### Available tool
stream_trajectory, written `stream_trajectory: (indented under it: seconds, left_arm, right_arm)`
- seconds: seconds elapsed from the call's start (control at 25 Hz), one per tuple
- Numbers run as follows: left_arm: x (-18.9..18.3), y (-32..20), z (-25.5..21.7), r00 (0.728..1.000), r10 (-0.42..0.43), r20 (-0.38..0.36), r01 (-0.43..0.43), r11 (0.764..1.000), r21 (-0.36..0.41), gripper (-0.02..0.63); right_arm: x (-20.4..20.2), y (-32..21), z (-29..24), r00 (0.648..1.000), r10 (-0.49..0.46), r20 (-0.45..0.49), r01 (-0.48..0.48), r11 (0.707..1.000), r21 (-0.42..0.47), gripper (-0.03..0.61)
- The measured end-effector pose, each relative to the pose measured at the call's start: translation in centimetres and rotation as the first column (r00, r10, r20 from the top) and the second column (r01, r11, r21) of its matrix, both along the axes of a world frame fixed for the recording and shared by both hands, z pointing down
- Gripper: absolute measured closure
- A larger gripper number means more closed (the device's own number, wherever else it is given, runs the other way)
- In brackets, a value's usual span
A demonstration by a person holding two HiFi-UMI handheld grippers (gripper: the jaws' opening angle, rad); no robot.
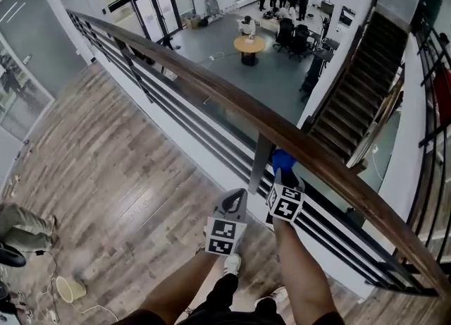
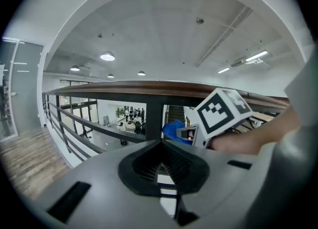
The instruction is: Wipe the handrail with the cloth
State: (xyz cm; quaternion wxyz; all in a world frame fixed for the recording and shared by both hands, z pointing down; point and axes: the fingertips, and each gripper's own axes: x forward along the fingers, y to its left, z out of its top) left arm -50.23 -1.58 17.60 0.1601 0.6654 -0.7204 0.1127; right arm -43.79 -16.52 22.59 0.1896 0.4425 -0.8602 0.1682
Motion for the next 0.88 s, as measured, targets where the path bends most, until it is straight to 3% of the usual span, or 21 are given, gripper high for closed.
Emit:
stream_trajectory:
  seconds: [0.28, 0.52, 0.88]
  left_arm:
    - [-3.0, 0.6, 1.6, 1.000, 0.010, -0.004, -0.010, 1.000, -0.014, 0.615]
    - [-3.1, 1.2, 2.9, 1.000, 0.017, -0.027, -0.018, 0.999, -0.032, 0.615]
    - [3.3, -0.7, 2.3, 0.994, 0.092, -0.054, -0.094, 0.995, -0.022, 0.615]
  right_arm:
    - [-2.5, -2.3, 3.4, 0.992, 0.053, -0.115, -0.056, 0.998, -0.022, 0.454]
    - [-2.4, -2.5, 3.5, 0.986, 0.067, -0.153, -0.069, 0.998, -0.005, 0.454]
    - [6.5, -2.4, 3.4, 0.974, 0.145, -0.175, -0.144, 0.989, 0.018, 0.454]
